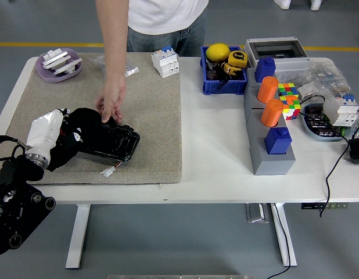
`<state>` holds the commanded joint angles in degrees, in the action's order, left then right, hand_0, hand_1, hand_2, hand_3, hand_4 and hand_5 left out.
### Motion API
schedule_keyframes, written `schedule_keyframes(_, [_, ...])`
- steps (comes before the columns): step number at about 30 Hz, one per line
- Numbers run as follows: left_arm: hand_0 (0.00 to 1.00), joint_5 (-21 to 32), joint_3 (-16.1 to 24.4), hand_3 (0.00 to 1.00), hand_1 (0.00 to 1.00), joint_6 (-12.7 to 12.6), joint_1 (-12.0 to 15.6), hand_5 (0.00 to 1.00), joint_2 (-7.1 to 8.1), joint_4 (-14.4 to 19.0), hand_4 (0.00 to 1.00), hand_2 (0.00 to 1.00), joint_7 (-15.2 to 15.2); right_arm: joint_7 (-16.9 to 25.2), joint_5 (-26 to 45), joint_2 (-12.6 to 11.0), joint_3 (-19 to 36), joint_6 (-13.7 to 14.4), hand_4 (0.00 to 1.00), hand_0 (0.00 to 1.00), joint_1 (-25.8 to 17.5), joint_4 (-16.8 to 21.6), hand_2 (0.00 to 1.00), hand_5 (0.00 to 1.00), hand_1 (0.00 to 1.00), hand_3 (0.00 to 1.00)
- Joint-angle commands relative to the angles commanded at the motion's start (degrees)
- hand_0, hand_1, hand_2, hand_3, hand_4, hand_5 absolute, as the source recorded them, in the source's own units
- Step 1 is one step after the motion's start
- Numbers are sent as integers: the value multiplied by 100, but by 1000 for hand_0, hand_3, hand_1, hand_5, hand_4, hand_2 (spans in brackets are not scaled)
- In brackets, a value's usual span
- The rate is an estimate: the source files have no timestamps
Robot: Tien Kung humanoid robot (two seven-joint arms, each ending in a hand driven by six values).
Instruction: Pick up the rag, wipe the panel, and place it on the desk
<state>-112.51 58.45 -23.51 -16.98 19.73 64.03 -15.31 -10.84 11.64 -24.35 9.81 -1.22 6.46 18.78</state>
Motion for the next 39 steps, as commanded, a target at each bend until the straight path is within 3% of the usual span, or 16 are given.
schedule_keyframes(17, [213,12,340,492,160,-81,-278,2,178,-588,69,533,-55,-8,22,-2,-46,-8,998,746,2,4,695,527,638,638])
schedule_keyframes(26, [213,105,227,490,158,-90,-493,2,192,-744,68,529,-7,-8,20,1,-34,-15,998,746,2,9,694,529,636,639])
schedule_keyframes(30, [213,120,103,489,159,-84,-523,2,151,-715,67,528,-12,-6,4,2,-23,-13,998,747,13,12,694,529,635,640])
schedule_keyframes(39, [213,1,-198,490,161,-91,-334,2,70,-189,73,529,-219,-7,6,-13,-15,-16,998,747,10,6,694,529,633,639])
